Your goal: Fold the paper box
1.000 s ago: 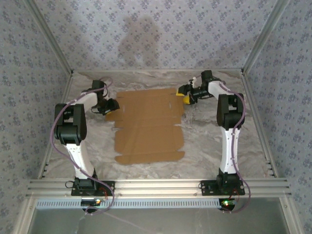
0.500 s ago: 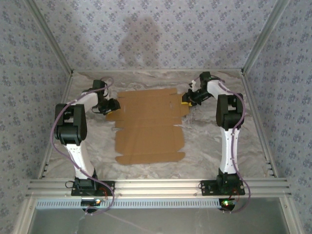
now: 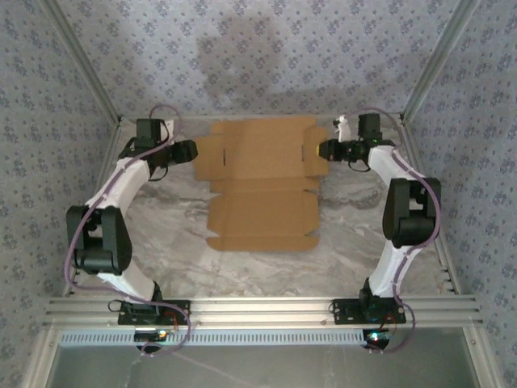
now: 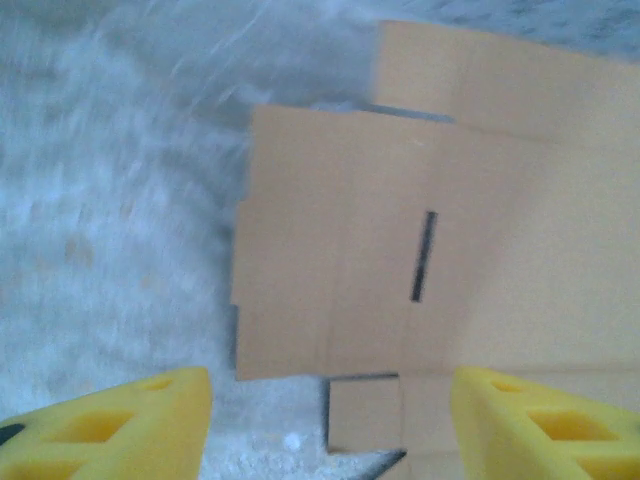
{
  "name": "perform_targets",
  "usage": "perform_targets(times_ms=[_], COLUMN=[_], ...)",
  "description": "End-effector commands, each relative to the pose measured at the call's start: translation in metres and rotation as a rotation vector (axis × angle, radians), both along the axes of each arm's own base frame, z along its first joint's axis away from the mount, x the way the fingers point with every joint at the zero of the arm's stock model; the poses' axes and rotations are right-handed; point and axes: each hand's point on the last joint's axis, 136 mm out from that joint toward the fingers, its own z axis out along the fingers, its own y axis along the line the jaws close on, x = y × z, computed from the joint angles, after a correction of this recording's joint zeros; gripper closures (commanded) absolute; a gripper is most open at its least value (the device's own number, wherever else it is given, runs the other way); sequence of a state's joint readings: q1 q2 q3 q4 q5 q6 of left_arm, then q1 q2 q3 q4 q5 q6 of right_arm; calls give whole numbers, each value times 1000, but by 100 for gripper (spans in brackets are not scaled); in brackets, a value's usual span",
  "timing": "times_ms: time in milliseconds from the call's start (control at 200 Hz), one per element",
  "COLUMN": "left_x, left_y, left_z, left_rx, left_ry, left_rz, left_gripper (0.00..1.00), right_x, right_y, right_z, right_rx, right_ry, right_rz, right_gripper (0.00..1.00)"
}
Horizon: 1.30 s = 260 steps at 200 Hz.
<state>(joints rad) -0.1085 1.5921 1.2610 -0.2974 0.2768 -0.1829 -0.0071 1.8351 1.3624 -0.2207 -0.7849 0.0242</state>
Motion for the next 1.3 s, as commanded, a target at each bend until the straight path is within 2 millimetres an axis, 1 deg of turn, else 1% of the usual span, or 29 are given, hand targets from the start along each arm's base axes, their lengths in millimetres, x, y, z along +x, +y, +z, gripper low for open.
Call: perform_targets(times_ms=[0,45,100,150,215,260,315,380,435,570,630,695,740,815,860,904,1004,1109,1224,1294], left_x=[3,8,13,13,9,4,-6,-19,-24,-18,-10,5,14,22,22,21,18,15,13,9], left_y=[-37,-37,-45,-57,-77,-91,-111,-129,-137,-140,-140,-139,-138,-140,-144,-146,-147,-144,-139,-133], left_z=[62,74,94,111,124,129,129,123,115,102,99,102,108,121,126,125,115,109,115,120], left_rx=[202,194,165,175,281,372,456,552,616,675,703,751,773,766,751,746,777,816,841,854], left_ry=[-301,-319,-363,-419,-491,-529,-556,-565,-566,-548,-547,-556,-569,-606,-628,-636,-625,-624,-639,-645], left_rz=[-278,-297,-340,-399,-502,-574,-685,-807,-875,-920,-909,-863,-820,-781,-785,-802,-855,-888,-888,-883], left_gripper=[34,34,36,36,35,34,34,33,33,33,33,33,34,34,33,33,33,34,34,34], right_x=[-14,-22,-30,-37,-45,-50,-57,-65,-72,-79,-84,-89,-91,-94,-95,-97,-100,-104,-109,-112], right_y=[10,13,19,23,28,30,34,38,42,47,52,56,57,59,60,60,58,58,60,59], right_z=[46,57,64,67,70,71,73,77,82,95,98,96,99,104,106,108,115,113,104,107], right_rx=[87,94,89,64,15,-18,-46,-78,-104,-125,-133,-146,-140,-131,-131,-136,-154,-198,-295,-330], right_ry=[-231,-270,-292,-317,-358,-385,-415,-449,-485,-540,-553,-549,-556,-568,-573,-580,-607,-628,-649,-682], right_rz=[161,198,237,268,291,299,309,321,332,343,360,377,379,385,388,390,389,402,430,439], right_gripper=[93,94,95,95,95,95,95,95,95,95,95,94,94,93,93,93,93,93,93,93])
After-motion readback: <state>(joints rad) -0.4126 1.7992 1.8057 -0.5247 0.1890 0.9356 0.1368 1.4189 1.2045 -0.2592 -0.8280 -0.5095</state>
